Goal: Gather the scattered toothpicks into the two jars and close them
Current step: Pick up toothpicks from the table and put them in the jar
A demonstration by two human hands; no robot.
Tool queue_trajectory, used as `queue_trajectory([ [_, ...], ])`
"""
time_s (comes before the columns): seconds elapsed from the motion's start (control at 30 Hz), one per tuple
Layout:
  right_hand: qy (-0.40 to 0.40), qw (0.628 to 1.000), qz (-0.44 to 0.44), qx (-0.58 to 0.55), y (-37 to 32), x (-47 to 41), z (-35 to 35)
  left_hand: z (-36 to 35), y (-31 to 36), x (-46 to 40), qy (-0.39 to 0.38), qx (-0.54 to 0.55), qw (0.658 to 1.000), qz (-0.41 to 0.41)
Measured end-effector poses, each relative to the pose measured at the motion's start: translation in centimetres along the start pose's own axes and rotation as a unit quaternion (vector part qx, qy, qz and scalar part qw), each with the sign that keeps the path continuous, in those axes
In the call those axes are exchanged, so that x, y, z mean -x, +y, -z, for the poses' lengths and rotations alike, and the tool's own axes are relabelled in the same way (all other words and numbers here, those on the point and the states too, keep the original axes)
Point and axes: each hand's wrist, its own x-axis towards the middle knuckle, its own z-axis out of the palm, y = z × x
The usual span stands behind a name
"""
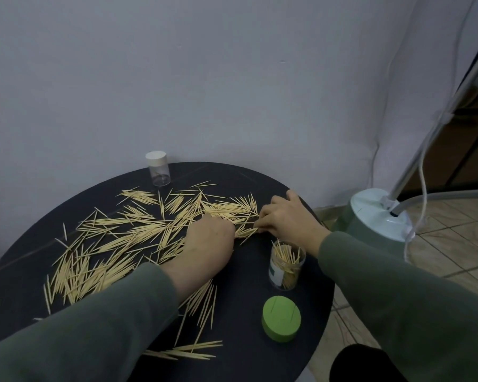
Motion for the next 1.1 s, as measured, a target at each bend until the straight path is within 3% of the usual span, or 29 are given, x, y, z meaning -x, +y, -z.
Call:
queue_trajectory([
  [0.27,0.026,0.998,-0.047,-0.039,-0.2,0.7,0.2,-0.4,-1.1,-0.7,0.022,0.037,0.998,0.037],
  [0.7,0.056,0.969,-0.155,-0.185,-0.2,0.9,-0.4,-0.2,-2.1,-0.9,0.009,0.272,0.957,0.100],
  [0.93,0.088,0.913,-0.222,-0.331,0.1,0.7,-0.4,0.2,-2.8,-1.4,0.031,0.389,0.913,0.122],
  [1.03,0.103,0.867,-0.242,-0.424,0.3,0.6,-0.2,0.7,-2.6,-1.3,0.055,0.465,0.873,0.132],
  [1.1,0.104,0.817,-0.258,-0.505,0.2,0.7,0.4,1.0,-2.4,-1.2,0.066,0.523,0.840,0.133],
])
